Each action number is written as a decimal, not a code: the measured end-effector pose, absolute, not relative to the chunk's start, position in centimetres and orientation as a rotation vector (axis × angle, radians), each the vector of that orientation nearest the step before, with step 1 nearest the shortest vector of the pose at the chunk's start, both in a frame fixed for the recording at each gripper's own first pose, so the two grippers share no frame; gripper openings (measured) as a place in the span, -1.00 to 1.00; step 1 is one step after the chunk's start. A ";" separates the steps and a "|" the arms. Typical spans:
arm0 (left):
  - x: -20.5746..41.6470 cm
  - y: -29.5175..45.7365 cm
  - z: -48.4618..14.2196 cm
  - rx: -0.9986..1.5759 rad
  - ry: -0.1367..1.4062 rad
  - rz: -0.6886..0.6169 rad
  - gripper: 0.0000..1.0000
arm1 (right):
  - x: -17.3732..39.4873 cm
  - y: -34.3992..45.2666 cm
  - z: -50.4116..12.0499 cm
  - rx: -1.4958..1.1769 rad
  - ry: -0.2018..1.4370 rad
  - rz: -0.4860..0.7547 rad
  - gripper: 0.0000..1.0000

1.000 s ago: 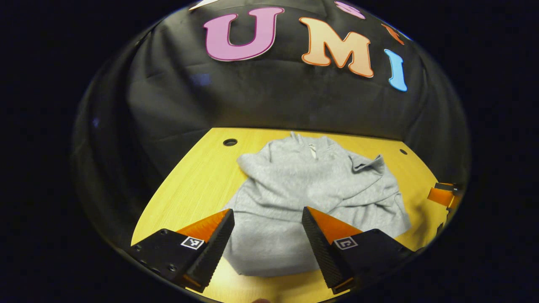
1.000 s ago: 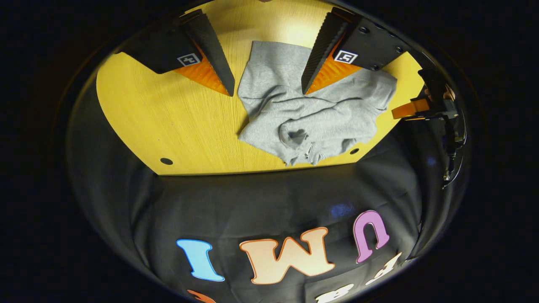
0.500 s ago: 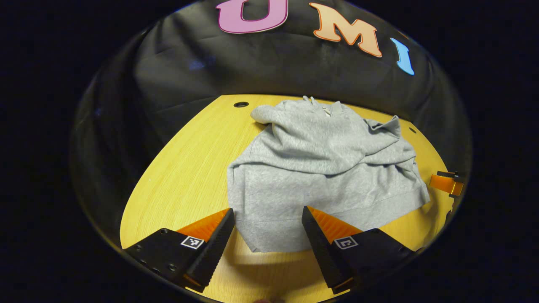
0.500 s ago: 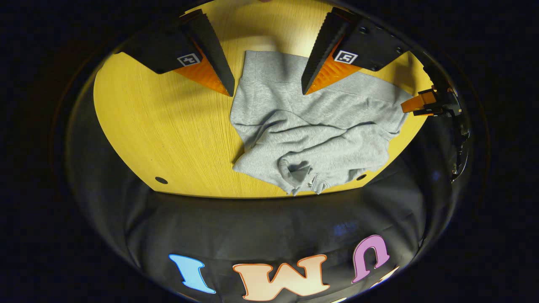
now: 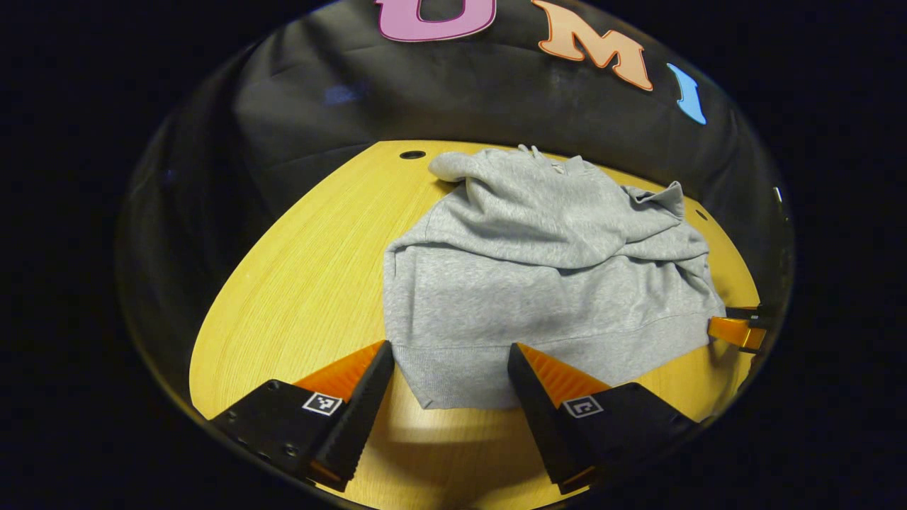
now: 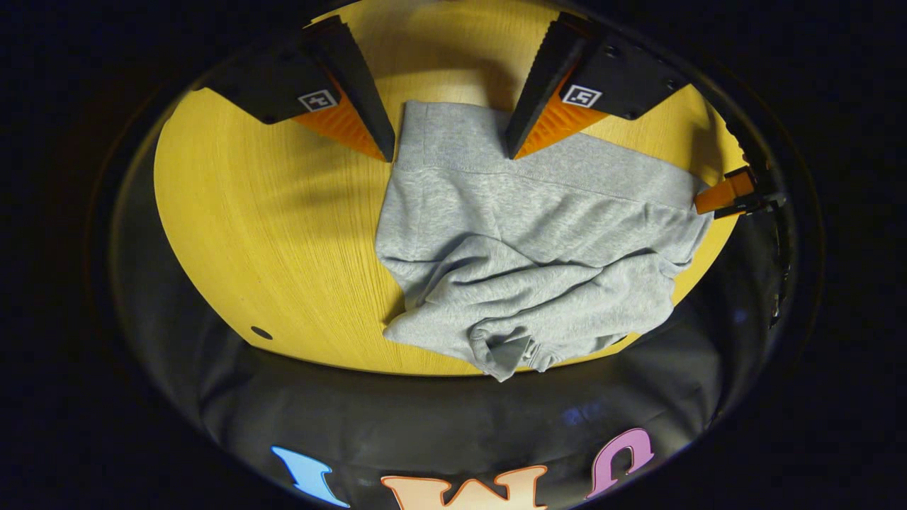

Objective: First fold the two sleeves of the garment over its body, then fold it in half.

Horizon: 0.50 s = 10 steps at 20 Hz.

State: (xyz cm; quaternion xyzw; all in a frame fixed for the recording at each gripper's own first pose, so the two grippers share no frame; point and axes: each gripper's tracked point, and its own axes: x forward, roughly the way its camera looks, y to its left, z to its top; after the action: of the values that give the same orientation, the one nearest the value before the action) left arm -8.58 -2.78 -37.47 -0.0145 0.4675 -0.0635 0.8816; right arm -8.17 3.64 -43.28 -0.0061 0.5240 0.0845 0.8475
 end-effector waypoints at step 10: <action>-8.3 -5.6 -37.6 -0.095 0.989 -0.183 -0.26 | -8.3 5.8 -43.5 0.082 1.105 0.264 -0.63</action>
State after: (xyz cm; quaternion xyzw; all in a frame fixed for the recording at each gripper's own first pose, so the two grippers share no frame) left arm -8.28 -5.64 -37.56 -0.0456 0.4737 -0.0877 0.8751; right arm -8.27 5.76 -43.54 0.0390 0.5230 0.1248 0.8422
